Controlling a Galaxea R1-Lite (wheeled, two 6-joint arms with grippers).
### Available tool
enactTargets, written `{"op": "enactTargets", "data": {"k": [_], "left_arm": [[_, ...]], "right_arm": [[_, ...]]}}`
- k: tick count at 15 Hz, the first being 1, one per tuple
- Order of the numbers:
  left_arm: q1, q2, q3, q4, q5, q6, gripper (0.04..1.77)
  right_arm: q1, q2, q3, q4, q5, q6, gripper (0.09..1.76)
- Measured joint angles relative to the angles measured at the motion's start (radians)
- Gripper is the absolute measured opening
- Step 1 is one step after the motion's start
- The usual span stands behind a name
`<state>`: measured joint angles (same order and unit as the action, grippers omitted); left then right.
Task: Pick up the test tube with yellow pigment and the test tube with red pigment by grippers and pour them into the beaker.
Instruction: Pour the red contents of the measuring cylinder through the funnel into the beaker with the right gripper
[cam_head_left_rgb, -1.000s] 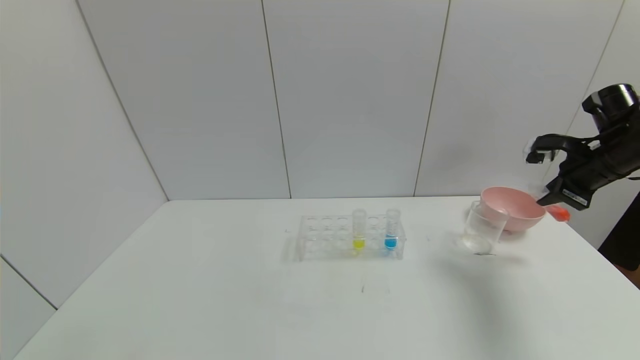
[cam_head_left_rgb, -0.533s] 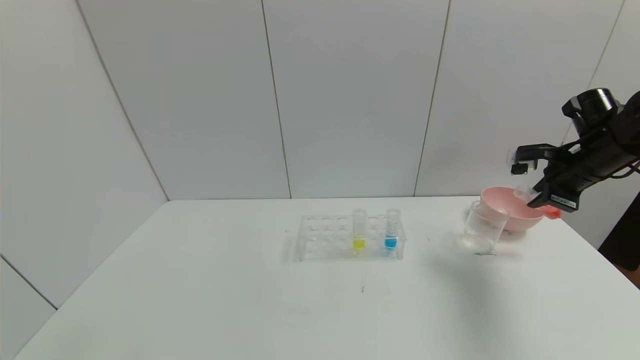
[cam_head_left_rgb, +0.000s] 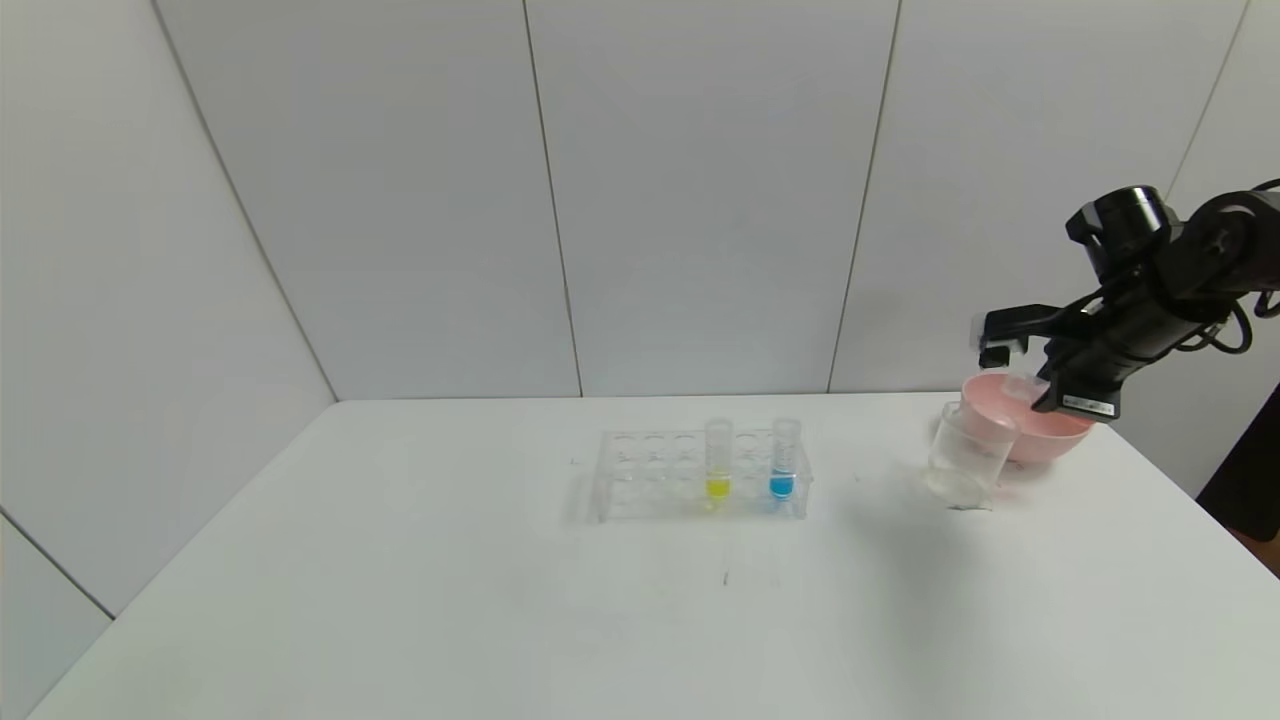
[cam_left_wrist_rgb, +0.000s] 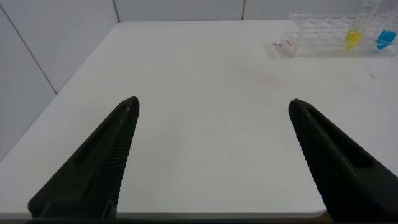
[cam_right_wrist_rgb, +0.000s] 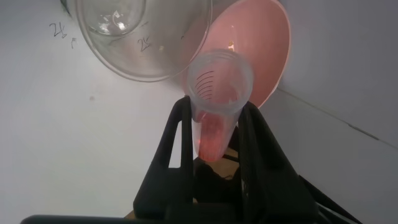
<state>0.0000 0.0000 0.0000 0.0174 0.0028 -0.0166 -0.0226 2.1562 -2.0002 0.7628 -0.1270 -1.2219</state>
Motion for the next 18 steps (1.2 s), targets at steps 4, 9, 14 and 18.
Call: {"op": "enactTargets", "data": {"k": [4, 9, 14, 18], "left_arm": [[0.0, 0.0, 0.0, 0.0, 0.0, 0.0, 1.72], [0.0, 0.0, 0.0, 0.0, 0.0, 0.0, 1.72], [0.0, 0.0, 0.0, 0.0, 0.0, 0.0, 1.72], [0.0, 0.0, 0.0, 0.0, 0.0, 0.0, 1.72]], "right_arm": [[0.019, 0.018, 0.0, -0.024, -0.052, -0.027, 0.49], [0.024, 0.023, 0.0, -0.017, -0.063, -0.041, 0.49], [0.038, 0.025, 0.0, -0.029, -0.119, -0.069, 0.49], [0.051, 0.026, 0.0, -0.033, -0.181, -0.119, 0.49]]}}
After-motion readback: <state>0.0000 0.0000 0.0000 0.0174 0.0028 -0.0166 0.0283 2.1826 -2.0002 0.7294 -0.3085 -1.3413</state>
